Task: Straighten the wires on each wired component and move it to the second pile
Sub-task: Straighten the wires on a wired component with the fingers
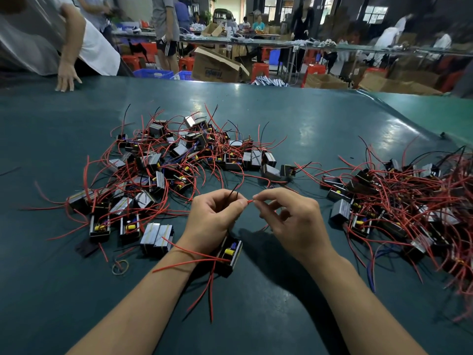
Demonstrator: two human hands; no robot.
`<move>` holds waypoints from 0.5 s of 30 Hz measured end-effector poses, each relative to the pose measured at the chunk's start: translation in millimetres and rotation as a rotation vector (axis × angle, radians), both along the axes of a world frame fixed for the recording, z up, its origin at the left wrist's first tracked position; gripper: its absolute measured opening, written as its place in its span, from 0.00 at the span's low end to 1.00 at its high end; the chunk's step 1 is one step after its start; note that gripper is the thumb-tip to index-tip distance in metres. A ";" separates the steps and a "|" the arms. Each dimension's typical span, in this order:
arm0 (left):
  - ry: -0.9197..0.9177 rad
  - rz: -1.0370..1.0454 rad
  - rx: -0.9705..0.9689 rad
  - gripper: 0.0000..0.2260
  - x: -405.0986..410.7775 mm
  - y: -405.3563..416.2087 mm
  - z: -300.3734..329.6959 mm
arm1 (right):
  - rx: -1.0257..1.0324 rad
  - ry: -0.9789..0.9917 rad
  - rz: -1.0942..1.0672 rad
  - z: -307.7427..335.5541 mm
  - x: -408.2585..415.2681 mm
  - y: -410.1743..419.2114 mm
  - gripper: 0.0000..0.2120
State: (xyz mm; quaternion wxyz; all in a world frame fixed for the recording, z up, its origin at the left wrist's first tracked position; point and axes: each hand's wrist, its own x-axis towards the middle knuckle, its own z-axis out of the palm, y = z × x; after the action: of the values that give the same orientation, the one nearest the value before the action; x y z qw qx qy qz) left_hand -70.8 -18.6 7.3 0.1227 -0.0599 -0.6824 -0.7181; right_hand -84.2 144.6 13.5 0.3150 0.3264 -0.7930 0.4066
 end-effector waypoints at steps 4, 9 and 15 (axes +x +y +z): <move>-0.033 -0.046 0.012 0.07 0.4 1.1 0.8 | 0.070 0.044 0.000 2.6 -0.7 2.4 0.03; -0.011 0.015 -0.063 0.08 0.0 2.7 -0.3 | 0.139 0.002 -0.048 0.0 -0.1 -1.8 0.06; 0.028 -0.035 -0.079 0.06 1.9 1.3 2.0 | -0.092 -0.231 0.056 1.6 2.8 -3.9 0.01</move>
State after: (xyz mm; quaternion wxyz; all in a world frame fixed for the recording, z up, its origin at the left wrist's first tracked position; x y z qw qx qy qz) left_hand -68.9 -17.3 9.3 0.1171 -0.0868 -0.7074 -0.6916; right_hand -81.4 140.7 15.1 0.2249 0.2845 -0.7951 0.4861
